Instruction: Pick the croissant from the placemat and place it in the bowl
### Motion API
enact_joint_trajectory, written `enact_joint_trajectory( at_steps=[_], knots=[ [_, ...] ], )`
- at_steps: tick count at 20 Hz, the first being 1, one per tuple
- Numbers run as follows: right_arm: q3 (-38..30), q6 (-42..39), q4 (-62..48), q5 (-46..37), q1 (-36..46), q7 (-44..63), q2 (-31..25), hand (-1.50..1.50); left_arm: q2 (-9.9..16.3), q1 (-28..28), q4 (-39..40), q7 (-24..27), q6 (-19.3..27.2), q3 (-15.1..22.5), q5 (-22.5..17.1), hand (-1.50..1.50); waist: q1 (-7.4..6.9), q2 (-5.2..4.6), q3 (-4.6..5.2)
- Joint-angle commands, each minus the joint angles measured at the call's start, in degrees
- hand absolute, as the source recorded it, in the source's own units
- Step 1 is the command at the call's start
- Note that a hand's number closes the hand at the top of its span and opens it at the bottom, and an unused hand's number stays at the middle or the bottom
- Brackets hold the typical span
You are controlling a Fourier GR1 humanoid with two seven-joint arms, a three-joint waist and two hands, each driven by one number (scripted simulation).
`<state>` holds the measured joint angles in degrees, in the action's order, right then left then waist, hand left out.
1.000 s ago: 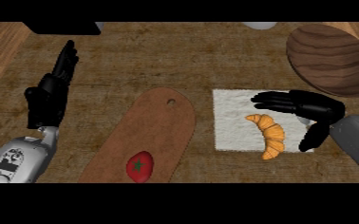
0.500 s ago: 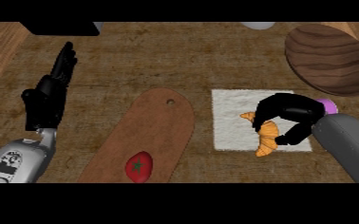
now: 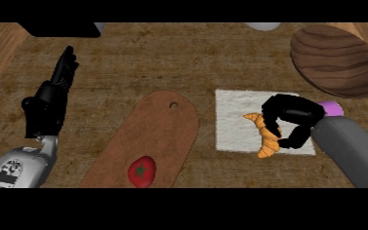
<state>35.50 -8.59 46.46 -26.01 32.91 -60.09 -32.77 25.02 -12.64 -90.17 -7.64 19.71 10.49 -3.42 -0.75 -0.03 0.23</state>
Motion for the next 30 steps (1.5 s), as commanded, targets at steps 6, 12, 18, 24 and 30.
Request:
enact_joint_trajectory(
  at_steps=[6, 12, 18, 24, 30],
  knots=[
    [-7.3, 5.3, -10.3, 2.3, 2.8, 44.6, 15.1, 1.50, 0.1, -0.2, -0.2, -1.0, -0.4, 0.0, 0.2, 0.00, -0.15, 0.44, 0.29],
    [-11.0, 18.4, -6.4, 1.6, 9.3, 69.1, 29.1, 1.50, 0.8, -0.7, 0.6, -2.0, -0.4, -1.0, 0.4, 0.00, 0.79, 1.11, -0.02],
    [-13.3, 36.2, 3.4, -2.5, 12.4, 81.3, 32.6, 1.50, 0.4, 0.3, 0.9, -1.8, -0.8, -2.3, -0.7, 0.00, 1.79, 0.91, -0.14],
    [-12.9, 39.4, 12.8, -12.3, 11.3, 97.6, 26.6, 1.50, -0.3, 1.5, -0.3, -1.7, 0.2, -1.4, 1.7, 0.00, 2.64, 0.95, -0.17],
    [-19.2, 38.5, 18.0, -14.3, 10.4, 99.9, 20.8, 1.50, -3.1, 1.4, -0.1, -0.2, -0.1, -1.5, 2.8, 0.00, 1.18, 0.16, -0.22]
  ],
)
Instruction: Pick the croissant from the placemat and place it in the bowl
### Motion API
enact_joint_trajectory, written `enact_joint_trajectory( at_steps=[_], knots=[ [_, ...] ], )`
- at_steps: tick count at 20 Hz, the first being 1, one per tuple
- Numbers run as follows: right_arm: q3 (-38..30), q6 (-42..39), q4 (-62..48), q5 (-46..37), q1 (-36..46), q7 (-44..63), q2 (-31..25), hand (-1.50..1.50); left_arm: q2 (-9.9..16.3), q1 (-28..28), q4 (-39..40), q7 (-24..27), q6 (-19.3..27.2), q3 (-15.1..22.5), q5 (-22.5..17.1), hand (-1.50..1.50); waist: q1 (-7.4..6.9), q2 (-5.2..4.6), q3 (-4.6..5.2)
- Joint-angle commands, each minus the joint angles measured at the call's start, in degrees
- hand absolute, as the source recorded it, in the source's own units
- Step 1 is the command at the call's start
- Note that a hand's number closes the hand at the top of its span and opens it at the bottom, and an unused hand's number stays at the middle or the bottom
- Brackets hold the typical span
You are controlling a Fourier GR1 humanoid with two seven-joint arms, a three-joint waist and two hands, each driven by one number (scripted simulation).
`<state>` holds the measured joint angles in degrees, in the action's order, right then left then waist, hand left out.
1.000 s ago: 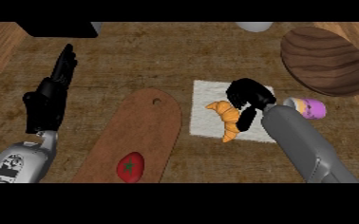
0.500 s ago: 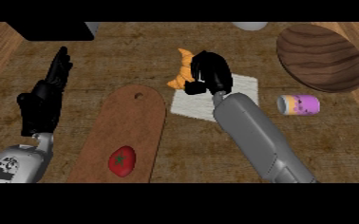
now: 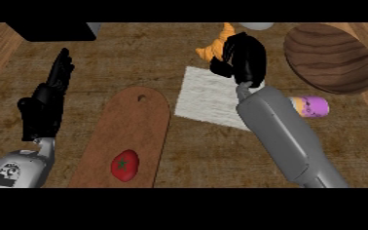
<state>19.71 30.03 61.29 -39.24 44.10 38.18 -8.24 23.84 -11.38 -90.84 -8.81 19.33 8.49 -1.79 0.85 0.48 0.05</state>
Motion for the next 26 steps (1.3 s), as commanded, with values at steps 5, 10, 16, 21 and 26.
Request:
enact_joint_trajectory(
  at_steps=[5, 10, 16, 21, 26],
  knots=[
    [-10.1, 0.9, 7.7, 2.7, -5.4, -2.8, -9.5, 1.50, -0.3, 0.6, -3.5, -3.3, -1.2, -0.4, 1.6, 0.00, -0.65, -0.29, -0.08],
    [-18.0, 3.4, -2.9, 7.2, -3.6, -15.4, -14.5, 1.50, -2.3, -2.6, 1.1, -1.1, -1.6, -1.0, 2.6, 0.00, -0.99, -0.68, -0.09],
    [-24.9, 4.9, -13.0, 10.6, -4.6, -28.7, -20.5, 1.50, -2.8, -1.1, -1.4, -1.4, -2.5, -1.2, 2.8, 0.00, -1.62, -0.73, -0.12],
    [-27.2, 8.3, -27.0, 8.4, -3.7, -37.4, -24.7, 1.50, -2.7, -0.8, 0.1, 0.5, -4.0, -1.8, 2.3, 0.00, -2.54, -1.37, -0.16],
    [-27.0, 14.9, -40.4, 2.6, 2.7, -35.7, -26.0, 1.50, -4.2, -4.6, 3.3, 1.3, -4.2, -1.7, 2.9, 0.00, -3.61, -2.01, -0.20]
  ],
)
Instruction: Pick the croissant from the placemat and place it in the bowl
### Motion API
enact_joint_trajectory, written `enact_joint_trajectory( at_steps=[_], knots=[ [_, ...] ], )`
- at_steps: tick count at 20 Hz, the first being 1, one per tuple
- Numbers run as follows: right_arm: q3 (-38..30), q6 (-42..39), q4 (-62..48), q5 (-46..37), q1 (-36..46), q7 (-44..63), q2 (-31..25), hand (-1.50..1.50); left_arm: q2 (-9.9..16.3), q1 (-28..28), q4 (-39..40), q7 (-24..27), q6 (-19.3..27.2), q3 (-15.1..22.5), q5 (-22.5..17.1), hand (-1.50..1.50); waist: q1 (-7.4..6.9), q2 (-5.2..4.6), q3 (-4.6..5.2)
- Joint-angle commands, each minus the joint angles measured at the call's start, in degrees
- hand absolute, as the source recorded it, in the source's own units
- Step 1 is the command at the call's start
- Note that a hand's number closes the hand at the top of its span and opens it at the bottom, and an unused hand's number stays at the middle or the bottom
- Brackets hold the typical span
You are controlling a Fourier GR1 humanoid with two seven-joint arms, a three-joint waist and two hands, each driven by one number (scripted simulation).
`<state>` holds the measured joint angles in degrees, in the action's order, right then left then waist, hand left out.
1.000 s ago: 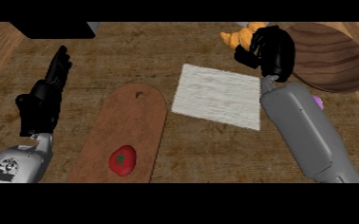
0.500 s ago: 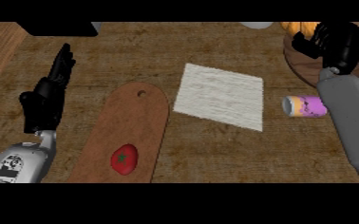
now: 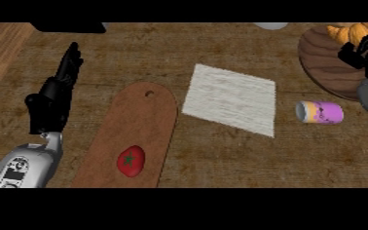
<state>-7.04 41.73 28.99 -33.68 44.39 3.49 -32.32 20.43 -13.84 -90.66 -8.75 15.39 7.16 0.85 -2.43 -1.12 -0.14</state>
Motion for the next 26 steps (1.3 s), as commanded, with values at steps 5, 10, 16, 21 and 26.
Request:
enact_joint_trajectory(
  at_steps=[5, 10, 16, 21, 26],
  knots=[
    [-6.6, 0.6, -12.2, 3.8, 3.2, -7.9, -3.4, 1.50, -2.2, -4.1, 2.0, -0.8, 0.0, 1.6, 1.5, 0.00, -1.35, -1.10, -0.31],
    [-10.9, -7.2, -14.6, 9.0, 1.9, -13.4, -3.2, -1.50, -1.4, -2.9, 1.6, -0.3, -1.0, 0.8, 0.7, 0.00, -1.87, -1.19, -0.46],
    [-16.8, -12.8, -14.1, 15.3, 2.0, -22.9, -3.4, -1.50, -1.0, -2.0, 0.4, 0.4, -1.5, 0.0, 0.2, 0.00, -2.31, -1.07, -0.52],
    [-21.1, -13.1, -14.7, 19.0, 2.0, -29.3, -4.6, -1.50, -1.7, -1.8, 1.3, 1.0, -0.9, -0.1, 0.9, 0.00, -1.74, -0.80, -0.35],
    [-26.1, -20.2, -16.2, 23.8, -0.7, -34.3, -8.0, -1.50, -1.2, -1.5, 2.3, 1.3, -1.8, -1.2, 0.3, 0.00, -0.57, -0.47, -0.28]
  ],
)
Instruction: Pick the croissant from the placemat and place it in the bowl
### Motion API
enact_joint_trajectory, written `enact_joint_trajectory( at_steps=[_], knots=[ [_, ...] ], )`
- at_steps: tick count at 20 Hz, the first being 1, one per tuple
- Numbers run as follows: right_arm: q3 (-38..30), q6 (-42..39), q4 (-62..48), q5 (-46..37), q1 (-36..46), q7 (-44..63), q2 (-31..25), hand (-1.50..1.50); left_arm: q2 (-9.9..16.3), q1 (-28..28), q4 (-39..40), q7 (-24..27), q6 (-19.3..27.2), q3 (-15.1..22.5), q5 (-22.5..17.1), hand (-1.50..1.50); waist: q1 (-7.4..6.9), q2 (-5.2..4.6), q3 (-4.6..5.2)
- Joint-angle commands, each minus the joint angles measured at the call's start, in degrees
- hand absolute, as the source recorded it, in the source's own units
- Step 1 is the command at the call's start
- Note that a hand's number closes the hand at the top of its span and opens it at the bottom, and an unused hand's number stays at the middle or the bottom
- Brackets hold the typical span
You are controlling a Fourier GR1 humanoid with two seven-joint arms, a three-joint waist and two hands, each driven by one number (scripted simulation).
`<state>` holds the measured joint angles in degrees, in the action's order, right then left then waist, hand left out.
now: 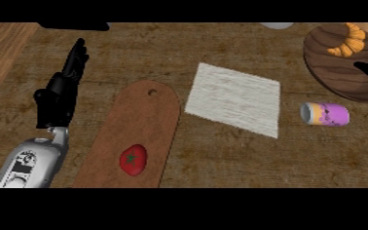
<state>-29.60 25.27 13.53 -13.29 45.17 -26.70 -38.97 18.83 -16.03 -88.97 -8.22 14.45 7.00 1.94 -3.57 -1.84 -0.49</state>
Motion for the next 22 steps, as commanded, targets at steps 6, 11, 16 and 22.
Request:
enact_joint_trajectory(
  at_steps=[6, 11, 16, 22],
  knots=[
    [-7.4, -14.3, -2.8, 7.7, -7.7, -9.6, -4.9, -1.50, 1.7, 3.1, -0.5, 1.3, -1.7, -3.0, -1.2, 0.00, 1.56, 0.77, 0.15],
    [-7.6, -24.5, -1.4, 9.5, -11.4, -13.8, -6.1, -1.50, -1.4, 3.3, -0.2, 0.0, 0.2, -1.8, 0.8, 0.00, 2.76, 1.44, 0.34],
    [-7.1, -27.1, -1.1, 10.7, -14.4, -16.5, -3.7, -1.50, 0.0, 6.6, -6.8, -2.7, -1.6, -1.5, 2.1, 0.00, 2.67, 1.65, 0.37],
    [-5.5, -26.2, 0.9, 11.5, -18.1, -20.7, -0.4, -1.50, -1.1, -0.2, 2.5, -0.4, -2.1, -5.8, 2.9, 0.00, 3.26, 1.64, 0.43]
  ],
)
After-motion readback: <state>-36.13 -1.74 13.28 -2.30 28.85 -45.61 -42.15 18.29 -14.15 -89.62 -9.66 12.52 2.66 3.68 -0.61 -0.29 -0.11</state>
